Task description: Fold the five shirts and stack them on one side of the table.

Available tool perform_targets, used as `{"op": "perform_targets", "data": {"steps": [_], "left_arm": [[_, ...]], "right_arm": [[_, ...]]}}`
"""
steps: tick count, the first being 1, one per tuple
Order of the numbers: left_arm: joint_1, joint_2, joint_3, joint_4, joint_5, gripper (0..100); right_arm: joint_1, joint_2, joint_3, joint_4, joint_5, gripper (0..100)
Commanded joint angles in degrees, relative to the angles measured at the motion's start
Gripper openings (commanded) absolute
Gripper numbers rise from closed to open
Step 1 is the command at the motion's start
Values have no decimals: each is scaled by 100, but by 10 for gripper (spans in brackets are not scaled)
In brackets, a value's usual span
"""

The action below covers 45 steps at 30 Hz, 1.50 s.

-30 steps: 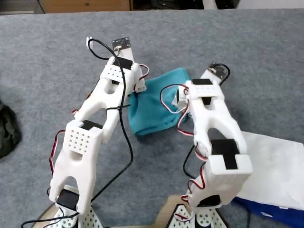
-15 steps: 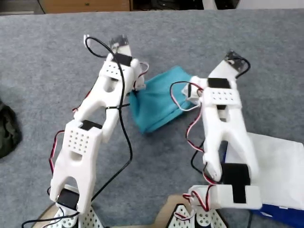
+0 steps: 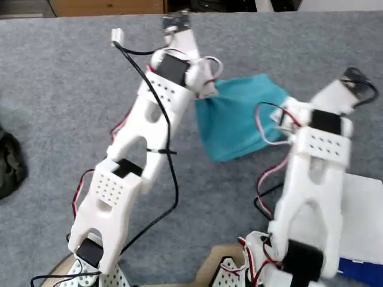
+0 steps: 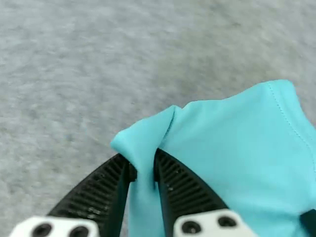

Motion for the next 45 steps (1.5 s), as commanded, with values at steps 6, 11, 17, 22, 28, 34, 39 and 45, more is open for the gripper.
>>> {"op": "perform_targets", "data": {"steps": [6,11,17,22,28,34,39,45], "left_arm": [[1134,-347,-334,18,202,18],[1829,-338,-334,-457,202,18],[2409,48,-378,-1002,202,18],[2567,435,-387,-1354,202,18],[2576,769,-387,-1670,202,18],[2576,901,-396,-1679,202,19],[2576,910,-396,-1688,202,35],[2523,857,-396,-1644,721,197]], "right_arm": [[2158,-1473,119,958,1292,5],[3433,-2009,743,941,2075,5],[4558,-2378,1534,79,2382,5],[4936,-2466,2035,-1099,2356,5],[4980,-2475,2668,-1811,2382,7],[5033,-2475,2765,-1811,2963,9],[5042,-2475,2782,-1785,3226,52],[5042,-2484,2747,-1767,3226,299]]}}
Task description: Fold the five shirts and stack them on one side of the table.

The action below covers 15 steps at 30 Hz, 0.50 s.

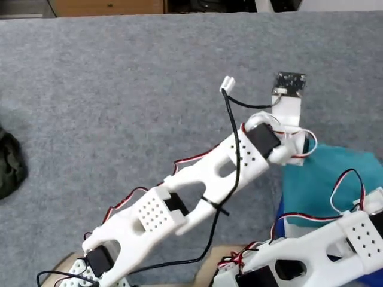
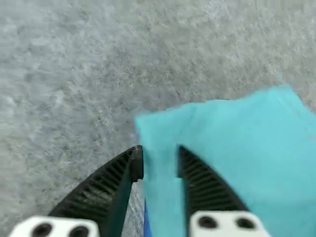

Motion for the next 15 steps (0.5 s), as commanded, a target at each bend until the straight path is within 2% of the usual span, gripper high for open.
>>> {"op": "perform_targets", "data": {"steps": [1,5,11,15], "left_arm": [[-9,-136,-299,-26,369,199],[-53,-145,-308,-18,369,199],[-440,-541,-1310,747,369,198],[-897,-796,-2127,1354,308,152]], "right_arm": [[180,-180,-75,-79,35,334],[180,-189,-593,677,35,405],[66,-180,-1798,1618,-9,405],[-426,-180,-2343,2286,-18,373]]}}
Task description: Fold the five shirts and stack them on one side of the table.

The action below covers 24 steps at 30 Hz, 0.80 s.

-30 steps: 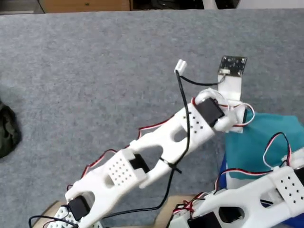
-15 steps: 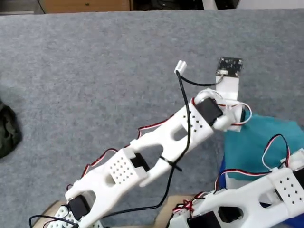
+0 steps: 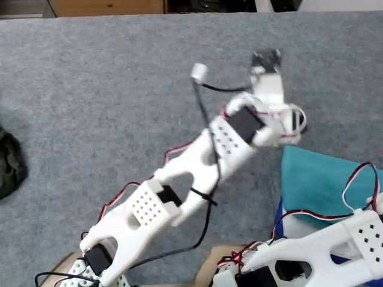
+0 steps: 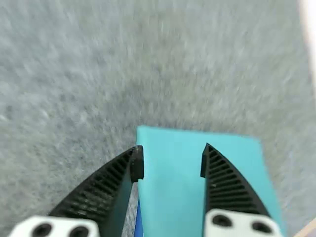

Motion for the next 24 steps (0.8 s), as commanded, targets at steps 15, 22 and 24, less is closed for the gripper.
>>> {"op": "perform_targets", "data": {"steps": [15,22,24], "left_arm": [[-4598,-1042,-369,1451,-1591,21],[-7499,-1719,571,1451,-2875,22],[-8387,-1789,932,1451,-3305,26]], "right_arm": [[-4567,-127,-1481,1459,-536,65],[-6818,453,-1420,1477,-756,65],[-7037,945,-1473,1477,-870,65]]}}
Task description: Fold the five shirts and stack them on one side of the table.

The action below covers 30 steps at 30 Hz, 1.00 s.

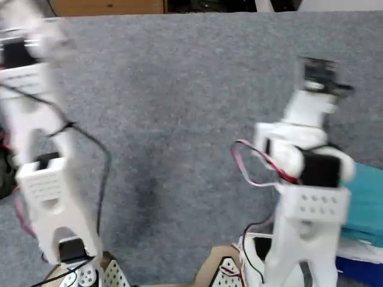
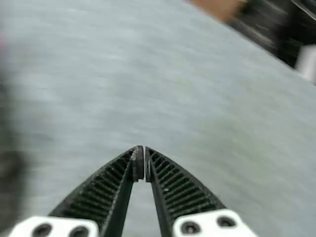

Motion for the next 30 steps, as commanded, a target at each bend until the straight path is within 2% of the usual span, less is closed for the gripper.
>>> {"op": "perform_targets", "data": {"steps": [1,5,7,10,13,16,18,21,22,25,29,30], "left_arm": [[-1714,-409,527,53,-756,43],[-2892,-259,1521,-62,-1222,163],[-3235,-4,1916,-352,-1248,198],[-3481,391,2180,-967,-1213,199],[-3376,963,2382,-1354,-1213,199],[-3147,1437,2338,-1389,-1213,197],[-3068,1613,2171,-1371,-1213,151],[-2989,1640,1908,-1371,-1213,8],[-2954,1640,1837,-1354,-1213,23],[-2804,1640,1389,-958,-1213,13],[-2374,1648,281,79,-1213,17],[-2251,1648,132,70,-1204,17]], "right_arm": [[-514,760,-303,9,-176,65],[-901,1807,-725,-334,-211,65],[-1244,2255,-1042,-598,-211,65],[-1815,2870,-1657,-844,-220,65],[-2246,3468,-2211,-949,-237,64],[-2431,4004,-2642,-923,-237,64],[-2431,4251,-2835,-914,-237,63],[-2404,4409,-2941,-914,-237,63],[-2404,4409,-2941,-914,-237,63],[-2404,4409,-2949,-914,-237,63],[-2404,4409,-2949,-914,-237,63],[-2404,4409,-2949,-914,-237,63]]}}
